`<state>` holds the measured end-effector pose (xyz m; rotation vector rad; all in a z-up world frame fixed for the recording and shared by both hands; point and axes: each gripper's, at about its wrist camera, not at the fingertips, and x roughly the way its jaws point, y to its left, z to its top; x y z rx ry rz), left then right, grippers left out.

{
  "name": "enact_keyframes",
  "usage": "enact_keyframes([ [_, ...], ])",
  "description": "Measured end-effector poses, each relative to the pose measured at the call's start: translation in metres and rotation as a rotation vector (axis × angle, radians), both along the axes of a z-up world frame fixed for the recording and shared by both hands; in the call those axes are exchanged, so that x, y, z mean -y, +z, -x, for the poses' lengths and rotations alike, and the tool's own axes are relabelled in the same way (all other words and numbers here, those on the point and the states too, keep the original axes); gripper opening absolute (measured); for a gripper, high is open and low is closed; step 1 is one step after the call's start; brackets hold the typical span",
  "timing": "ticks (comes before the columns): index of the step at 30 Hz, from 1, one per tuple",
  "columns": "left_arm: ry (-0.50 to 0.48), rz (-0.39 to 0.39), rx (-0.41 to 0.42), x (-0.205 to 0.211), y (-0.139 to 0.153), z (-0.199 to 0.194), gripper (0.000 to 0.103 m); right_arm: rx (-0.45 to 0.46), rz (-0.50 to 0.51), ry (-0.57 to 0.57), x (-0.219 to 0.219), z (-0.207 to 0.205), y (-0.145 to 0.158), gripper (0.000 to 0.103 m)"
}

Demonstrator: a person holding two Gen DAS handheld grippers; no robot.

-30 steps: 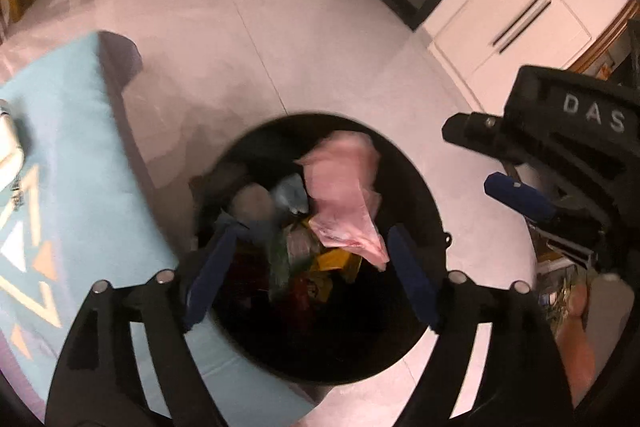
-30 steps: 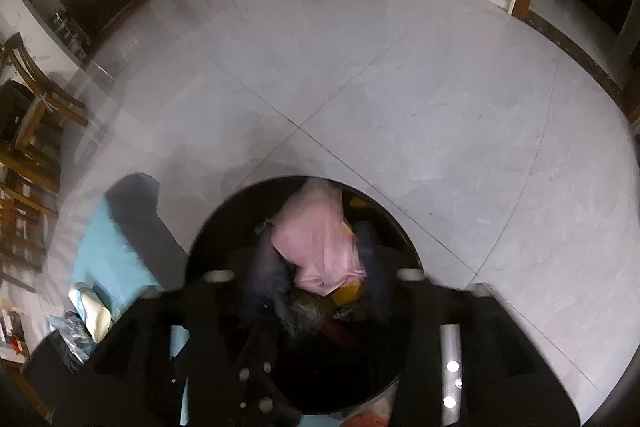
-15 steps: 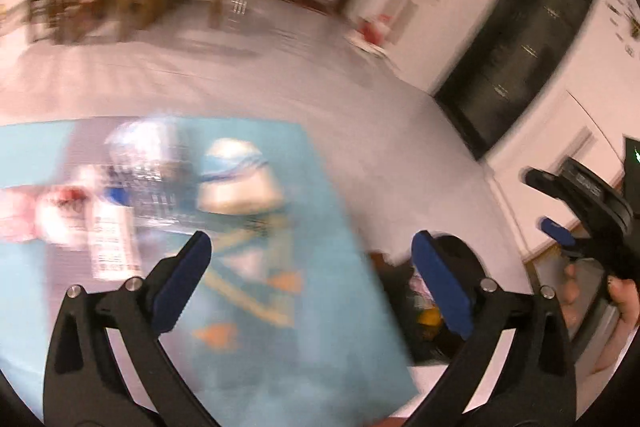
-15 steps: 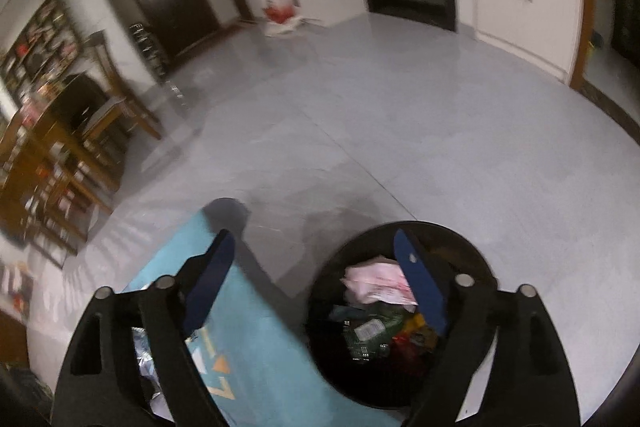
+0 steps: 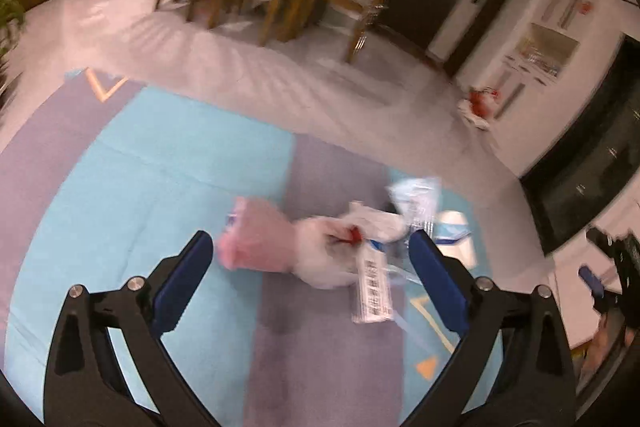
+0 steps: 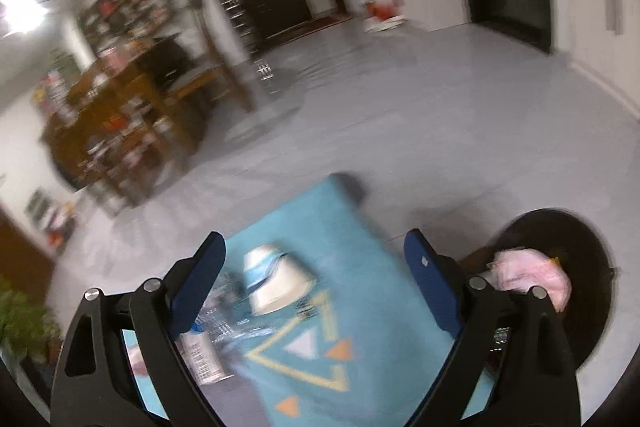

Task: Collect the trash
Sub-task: 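Return both tools to the trash pile on the rug, then grasp the pink plastic bag with the left tool while the right tool grasps the white plastic bag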

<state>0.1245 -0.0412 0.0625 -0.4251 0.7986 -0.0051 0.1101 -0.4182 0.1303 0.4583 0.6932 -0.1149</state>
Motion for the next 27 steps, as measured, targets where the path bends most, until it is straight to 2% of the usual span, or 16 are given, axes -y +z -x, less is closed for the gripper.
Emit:
enact_keyframes([
  [4,0.023,0.101,-0.076,-0.01,-0.026,-0.019,0.097,-0.072,-0.014,0.13,-0.039,-0.021,-0.028,0.089],
  [8,0.067,0.101,-0.119,-0.026,-0.039,-0.027,0.097,-0.169,-0.037,0.229,-0.074,-0.043,-0.061,0.077],
  [11,0.099,0.139,-0.166,-0.037,-0.051,-0.03,0.095,-0.218,-0.073,0.313,-0.096,-0.049,-0.078,0.069],
  [13,0.119,0.202,-0.198,-0.042,-0.065,-0.036,0.086,-0.224,-0.085,0.372,-0.11,-0.048,-0.081,0.066],
  [15,0.107,0.244,-0.223,-0.046,-0.074,-0.041,0.071,-0.21,-0.096,0.433,-0.124,-0.045,-0.081,0.065],
  [19,0.107,0.269,-0.226,-0.052,-0.086,-0.047,0.061,-0.191,-0.12,0.515,-0.143,-0.038,-0.08,0.065],
  [21,0.119,0.307,-0.224,-0.053,-0.086,-0.044,0.051,-0.191,-0.098,0.523,-0.147,-0.035,-0.08,0.065],
  [24,0.174,0.305,-0.214,-0.056,-0.072,-0.035,0.049,-0.212,-0.069,0.517,-0.153,-0.038,-0.083,0.065],
  [27,0.225,0.328,-0.146,-0.066,-0.042,-0.018,0.049,-0.251,-0.099,0.509,-0.157,-0.043,-0.089,0.066],
])
